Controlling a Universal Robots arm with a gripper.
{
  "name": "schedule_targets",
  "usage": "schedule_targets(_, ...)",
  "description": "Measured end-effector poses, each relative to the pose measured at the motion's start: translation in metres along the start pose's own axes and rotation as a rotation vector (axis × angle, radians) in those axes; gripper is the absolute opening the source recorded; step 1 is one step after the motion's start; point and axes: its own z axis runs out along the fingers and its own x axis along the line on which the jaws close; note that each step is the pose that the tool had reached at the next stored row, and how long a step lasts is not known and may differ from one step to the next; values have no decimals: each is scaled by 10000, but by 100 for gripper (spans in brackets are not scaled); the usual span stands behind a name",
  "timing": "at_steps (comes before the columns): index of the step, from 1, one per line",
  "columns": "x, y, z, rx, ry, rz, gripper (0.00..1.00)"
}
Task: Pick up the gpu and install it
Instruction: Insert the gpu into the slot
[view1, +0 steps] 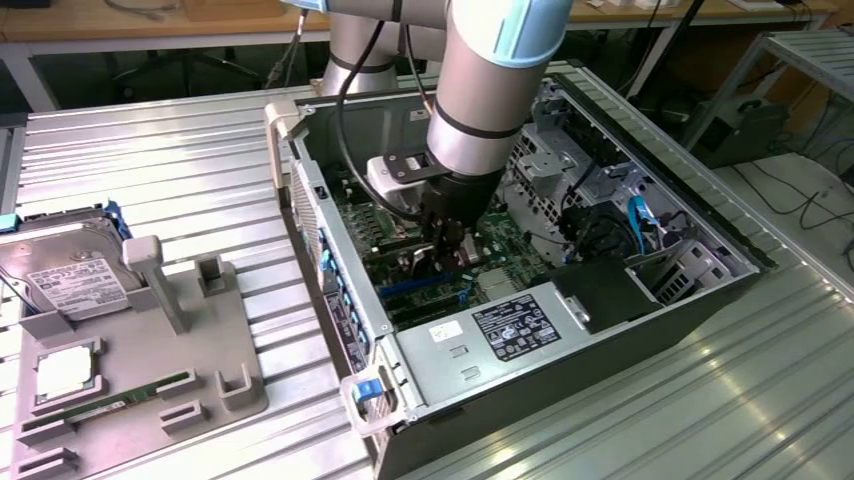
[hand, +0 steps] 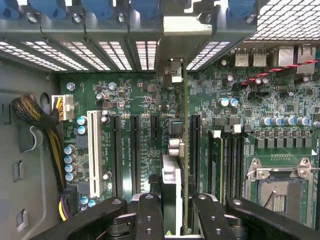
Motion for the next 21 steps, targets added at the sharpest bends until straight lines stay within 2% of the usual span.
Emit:
schedule_targets(14, -2, 35, 23, -30, -1, 0, 28)
schedule_targets(21, -2, 37, 49, -104, 0, 5, 28)
